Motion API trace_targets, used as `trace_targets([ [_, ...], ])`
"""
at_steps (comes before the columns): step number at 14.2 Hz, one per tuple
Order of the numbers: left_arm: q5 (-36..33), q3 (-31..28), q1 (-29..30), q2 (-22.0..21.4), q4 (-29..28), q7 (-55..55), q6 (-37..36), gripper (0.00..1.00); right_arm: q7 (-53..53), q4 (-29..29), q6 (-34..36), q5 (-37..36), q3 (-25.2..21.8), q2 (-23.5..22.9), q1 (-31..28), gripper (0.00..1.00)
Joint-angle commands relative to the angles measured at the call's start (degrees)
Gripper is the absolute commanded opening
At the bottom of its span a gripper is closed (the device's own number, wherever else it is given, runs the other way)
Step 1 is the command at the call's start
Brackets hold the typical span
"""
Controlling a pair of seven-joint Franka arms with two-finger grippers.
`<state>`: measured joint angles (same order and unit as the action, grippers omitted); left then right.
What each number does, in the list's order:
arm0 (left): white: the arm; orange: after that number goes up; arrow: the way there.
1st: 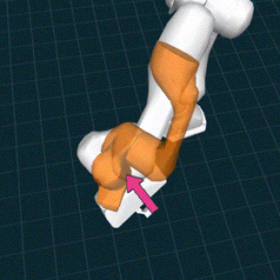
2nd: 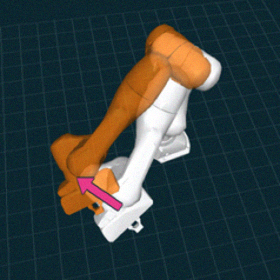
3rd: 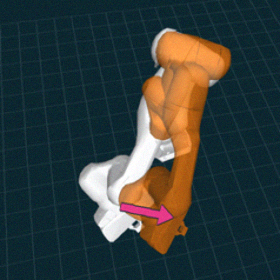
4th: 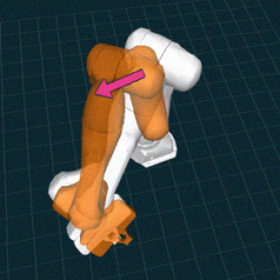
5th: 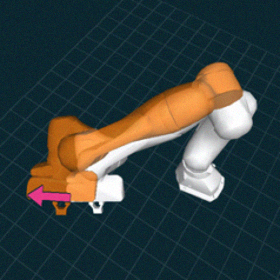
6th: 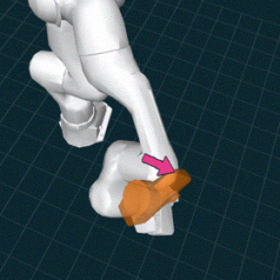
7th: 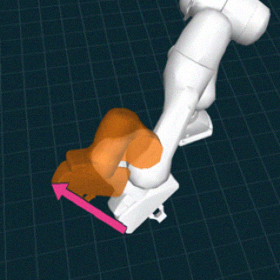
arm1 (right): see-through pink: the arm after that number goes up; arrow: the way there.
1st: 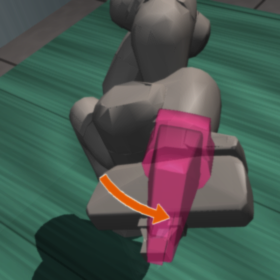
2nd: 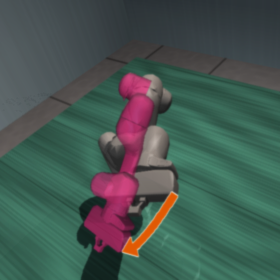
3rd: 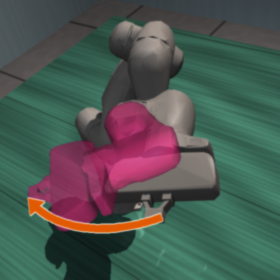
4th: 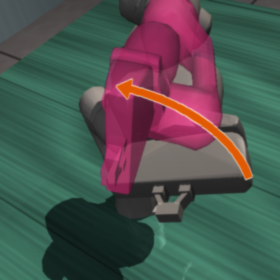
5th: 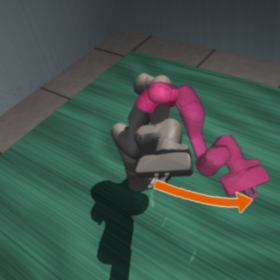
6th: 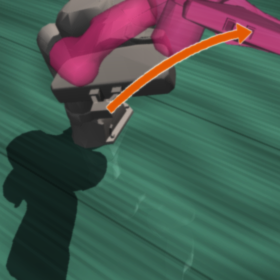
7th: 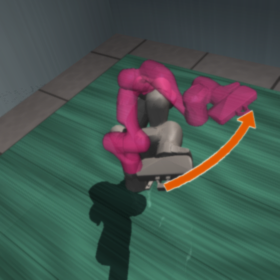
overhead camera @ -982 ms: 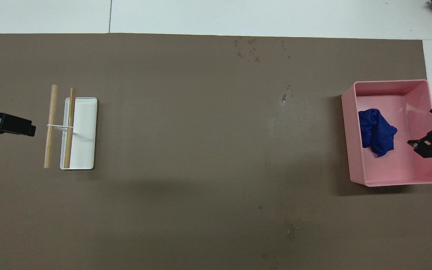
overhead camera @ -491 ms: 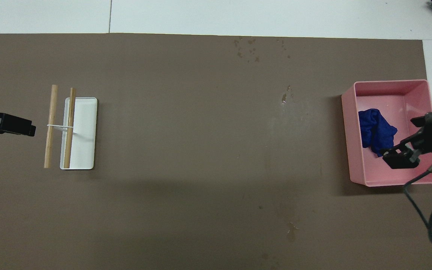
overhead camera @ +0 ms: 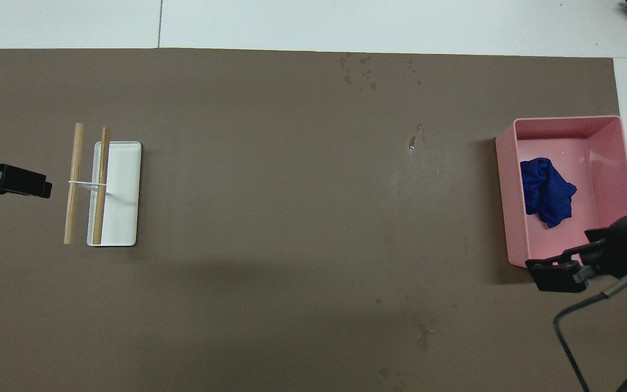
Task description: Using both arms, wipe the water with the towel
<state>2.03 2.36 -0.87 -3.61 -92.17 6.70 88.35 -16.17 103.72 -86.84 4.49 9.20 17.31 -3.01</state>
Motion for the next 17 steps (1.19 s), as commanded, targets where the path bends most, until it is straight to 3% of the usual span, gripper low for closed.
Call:
trace_targets([
  [1, -0.80, 0.54, 0.69, -1.40, -1.61, 0.77, 0.51, 1.00, 0.78, 1.91, -3.23, 1.66, -0.24, 0.35, -1.74, 1.00],
  [5, -0.80, 0.54, 0.69, -1.40, -1.61, 0.77, 0.51, 1.00, 5.26, 0.79, -3.69, -0.01, -0.76, -3.50, -1.57, 1.00],
  [10, -0.80, 0.54, 0.69, -1.40, -1.61, 0.77, 0.51, 1.00, 9.22, -12.21, -1.76, -2.91, -0.94, -14.14, 1.77, 1.00],
  [13, -0.80, 0.54, 0.69, -1.40, -1.61, 0.77, 0.51, 1.00, 9.93, -15.37, -2.20, -2.82, -0.94, -17.03, 1.77, 1.00],
  [17, -0.80, 0.54, 0.69, -1.40, -1.61, 0.77, 0.51, 1.00, 10.45, -15.05, -1.14, -2.74, -0.85, -16.79, 2.04, 1.00],
])
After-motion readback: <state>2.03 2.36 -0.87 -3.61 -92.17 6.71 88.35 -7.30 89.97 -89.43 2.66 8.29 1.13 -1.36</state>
